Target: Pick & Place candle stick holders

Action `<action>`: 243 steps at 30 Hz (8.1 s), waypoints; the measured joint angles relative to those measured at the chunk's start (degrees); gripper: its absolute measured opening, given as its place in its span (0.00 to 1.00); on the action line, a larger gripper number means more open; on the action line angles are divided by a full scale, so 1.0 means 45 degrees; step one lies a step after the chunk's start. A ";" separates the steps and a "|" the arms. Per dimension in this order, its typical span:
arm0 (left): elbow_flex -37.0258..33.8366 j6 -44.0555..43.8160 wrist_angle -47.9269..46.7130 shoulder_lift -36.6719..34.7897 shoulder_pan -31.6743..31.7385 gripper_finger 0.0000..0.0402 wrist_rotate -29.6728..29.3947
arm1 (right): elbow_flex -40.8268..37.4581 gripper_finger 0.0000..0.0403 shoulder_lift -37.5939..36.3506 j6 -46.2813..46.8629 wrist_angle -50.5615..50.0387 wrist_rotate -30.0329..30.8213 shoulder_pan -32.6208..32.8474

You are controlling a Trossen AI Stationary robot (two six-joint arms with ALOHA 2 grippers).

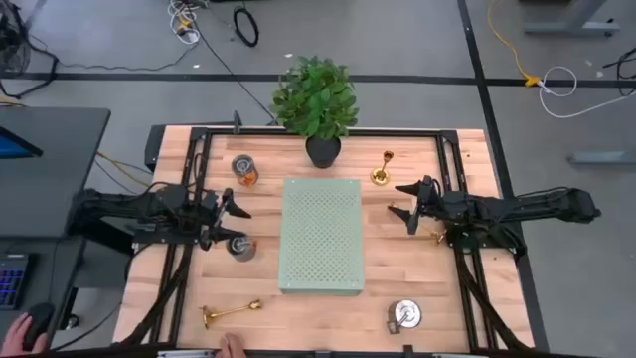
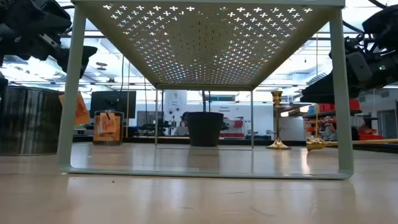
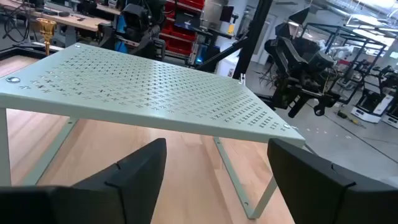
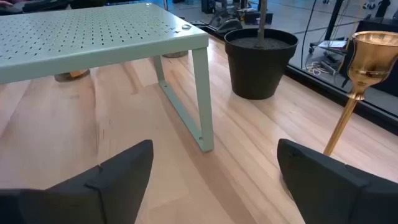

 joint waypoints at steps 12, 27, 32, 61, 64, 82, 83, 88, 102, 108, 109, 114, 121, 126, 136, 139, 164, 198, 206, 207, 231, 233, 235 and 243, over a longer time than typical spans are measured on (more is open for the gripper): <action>0.0000 -0.0002 0.0000 0.0000 0.0000 0.73 -0.0001 | 0.0000 0.86 0.0004 0.0000 0.0000 -0.0002 0.0001; 0.0000 -0.0001 0.0000 0.0000 0.0000 0.73 0.0000 | 0.0000 0.86 0.0004 0.0000 -0.0003 0.0000 0.0003; 0.0000 -0.0002 0.0050 0.0000 0.0005 0.73 -0.0039 | 0.0000 0.86 0.0000 0.0000 0.0000 0.0000 0.0000; -0.0005 0.0978 0.3143 -0.0006 0.0005 0.73 -0.6862 | 0.0000 0.86 0.0002 0.0000 0.0000 -0.0002 0.0002; -0.0005 0.0986 0.3111 0.0000 0.0005 0.73 -0.7401 | 0.0000 0.86 0.0004 0.0000 -0.0002 -0.0003 0.0003; 0.2729 -0.0870 -0.0907 0.1385 0.0874 0.73 -1.0015 | 0.0000 0.86 0.0004 0.0000 -0.0003 -0.0003 0.0003; 0.3374 -0.1110 -0.1853 0.1797 0.1090 0.73 -1.0245 | 0.0000 0.86 0.0004 0.0000 -0.0005 0.0000 0.0000; 0.6396 -0.1753 -0.5245 0.3883 0.2481 0.73 -1.1105 | 0.0000 0.86 0.0000 0.0000 -0.0005 0.0000 0.0000; 1.3817 -0.1337 -1.2071 1.1142 0.9768 0.73 -0.6296 | 0.0000 0.86 0.0004 -0.0004 -0.0005 0.0000 0.0000; 1.5577 -0.0681 -1.4850 1.4265 1.1848 0.73 -0.3895 | 0.0000 0.86 0.0004 0.0000 -0.0005 0.0000 0.0001; 1.5725 -0.0655 -1.5190 1.4687 1.1995 0.73 -0.3528 | 0.0000 0.86 0.0004 0.0000 -0.0002 -0.0002 0.0000; 1.6082 -0.0035 -1.5669 1.6115 1.2162 0.73 -0.2007 | 0.0000 0.86 0.0003 0.0000 -0.0005 0.0000 0.0000; 1.6082 0.0420 -1.5895 1.6883 1.2019 0.73 -0.1904 | 0.0000 0.86 0.0000 0.0000 0.0000 0.0000 0.0000; 1.6087 0.0445 -1.5769 1.6912 1.2016 0.73 -0.1903 | 0.0000 0.86 0.0003 0.0000 -0.0002 -0.0003 0.0000; 1.6084 0.0920 -1.5748 1.6912 1.1934 0.73 -0.1491 | 0.0000 0.86 0.0001 0.0000 -0.0003 0.0000 0.0000; 1.6082 0.0979 -1.5747 1.6912 1.1857 0.73 -0.1306 | 0.0000 0.86 0.0004 0.0000 -0.0005 0.0000 0.0000; 1.6038 0.1583 -1.5188 1.6906 1.1346 0.73 -0.0987 | 0.0000 0.86 0.0003 0.0000 -0.0004 0.0000 0.0004; 1.4266 0.1785 -1.5480 1.6917 1.0909 0.99 -0.0573 | 0.0000 0.86 0.0001 0.0000 -0.0001 0.0000 0.0000; 1.3792 0.2791 -1.5263 1.6917 1.0903 0.98 -0.0990 | -0.0001 0.86 0.0000 0.0000 -0.0005 -0.0001 0.0002; 1.3804 0.2776 -1.5171 1.6914 1.0909 0.98 -0.1313 | 0.0000 0.86 0.0000 0.0000 -0.0005 -0.0002 0.0000; 1.3095 0.1909 -1.3398 1.7253 1.0890 0.98 -0.2006 | 0.0000 0.86 0.0004 0.0000 -0.0001 0.0000 0.0000; 1.3095 0.1806 -1.3396 1.7490 1.0885 0.98 -0.2005 | 0.0000 0.86 0.0004 0.0000 -0.0002 -0.0003 0.0003; 1.3095 0.1682 -1.3401 1.7778 1.0836 0.98 -0.2011 | 0.0000 0.86 0.0000 0.0000 0.0000 0.0000 0.0000; 1.3138 0.2021 -1.3420 1.8195 1.0802 0.98 -0.2286 | 0.0000 0.86 0.0004 0.0000 -0.0003 0.0000 0.0001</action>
